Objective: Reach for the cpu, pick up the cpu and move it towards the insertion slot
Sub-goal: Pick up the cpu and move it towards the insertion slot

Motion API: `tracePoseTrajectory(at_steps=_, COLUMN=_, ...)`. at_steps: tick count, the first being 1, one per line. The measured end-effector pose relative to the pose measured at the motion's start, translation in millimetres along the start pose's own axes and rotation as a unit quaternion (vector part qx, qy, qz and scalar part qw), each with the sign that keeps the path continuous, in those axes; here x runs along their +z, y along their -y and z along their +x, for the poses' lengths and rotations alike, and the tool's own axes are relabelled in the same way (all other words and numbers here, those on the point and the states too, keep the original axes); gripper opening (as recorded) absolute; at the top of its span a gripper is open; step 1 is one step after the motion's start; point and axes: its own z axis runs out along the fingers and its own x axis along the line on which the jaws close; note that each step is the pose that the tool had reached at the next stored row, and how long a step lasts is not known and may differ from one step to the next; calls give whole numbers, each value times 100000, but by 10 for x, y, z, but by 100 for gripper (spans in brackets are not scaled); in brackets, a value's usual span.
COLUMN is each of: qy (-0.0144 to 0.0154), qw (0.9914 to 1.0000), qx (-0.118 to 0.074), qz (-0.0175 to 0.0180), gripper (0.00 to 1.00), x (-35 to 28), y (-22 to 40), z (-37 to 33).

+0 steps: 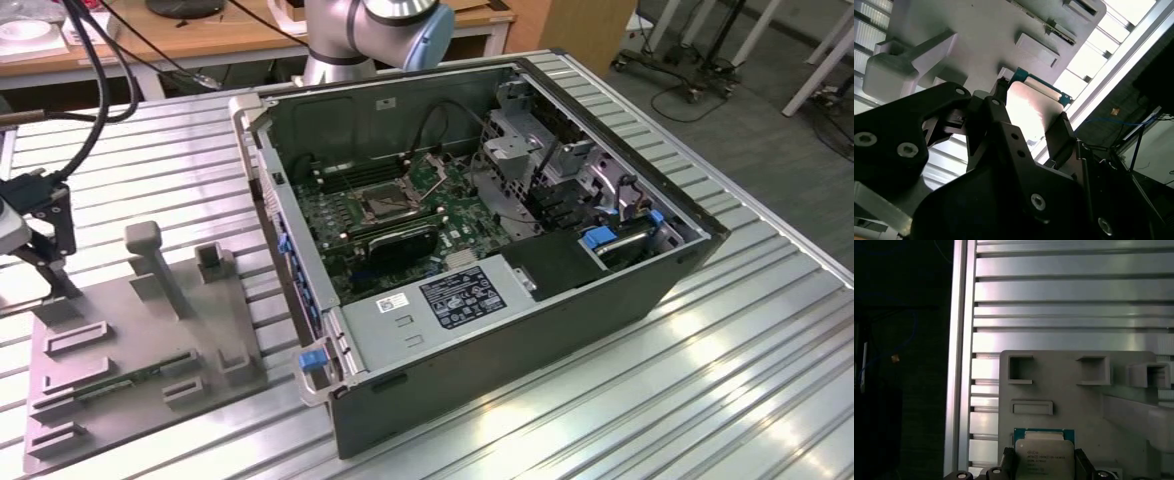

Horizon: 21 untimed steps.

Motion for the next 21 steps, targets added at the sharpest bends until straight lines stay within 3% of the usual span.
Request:
tracePoseTrajectory(at_steps=13, qy=0, qw=100000, qx=-4, qz=0, gripper=55, x=-11, y=0, z=-4)
tracePoseTrajectory(at_steps=21, qy=-1, qw=100000, qx=-2, qz=1, gripper=55, x=-95, y=-3, z=-4)
